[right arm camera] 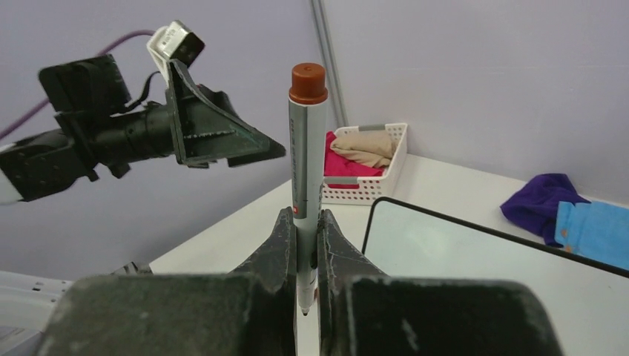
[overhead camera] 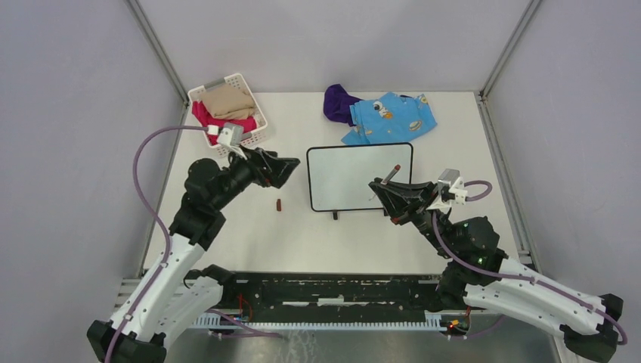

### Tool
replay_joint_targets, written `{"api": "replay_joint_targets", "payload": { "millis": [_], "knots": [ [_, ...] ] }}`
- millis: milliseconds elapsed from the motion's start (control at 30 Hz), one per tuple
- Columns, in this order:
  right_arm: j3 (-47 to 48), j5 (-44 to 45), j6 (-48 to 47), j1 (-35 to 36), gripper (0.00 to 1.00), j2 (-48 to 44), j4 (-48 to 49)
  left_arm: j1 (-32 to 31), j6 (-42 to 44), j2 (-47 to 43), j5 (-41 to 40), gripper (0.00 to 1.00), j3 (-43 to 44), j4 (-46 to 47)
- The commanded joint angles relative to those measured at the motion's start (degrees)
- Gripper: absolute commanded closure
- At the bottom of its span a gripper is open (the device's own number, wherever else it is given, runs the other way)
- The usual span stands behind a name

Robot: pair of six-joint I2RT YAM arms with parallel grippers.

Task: Write a sentence on the whiteboard
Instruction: Place the pen cap at the center of the board, then adjust the whiteboard marker.

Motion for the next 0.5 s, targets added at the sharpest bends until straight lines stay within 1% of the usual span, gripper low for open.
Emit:
{"api": "replay_joint_targets", "payload": {
  "millis": [0, 67, 167, 233, 400, 467],
  "knots": [
    [-1.67, -3.86, 3.20, -0.03, 1.00, 1.87, 11.97, -2.62, -2.52, 2.90, 27.26, 0.00, -3.52, 18.25],
    [-2.26, -4.38, 4.86, 0.00, 1.00, 2.75, 15.36, -6.93, -1.30, 4.08, 29.84, 0.00, -2.80, 20.19],
    [-3.81, -5.41, 8.30, -0.01, 1.00, 4.23, 21.01, -15.30, 4.27, 5.86, 30.52, 0.01, -0.73, 20.04],
    [-4.16, -7.29, 9.74, -0.02, 1.00, 5.47, 24.63, -18.81, 5.94, 8.04, 31.50, 0.03, 1.08, 19.92],
    [-4.14, -11.94, 12.68, -0.02, 1.00, 7.76, 29.64, -20.89, 6.29, 14.09, 36.20, 0.06, 5.31, 20.22],
    [-4.13, -13.32, 13.39, -0.02, 1.00, 8.31, 30.97, -21.66, 5.34, 16.01, 38.20, 0.06, 6.30, 22.17]
  ]
}}
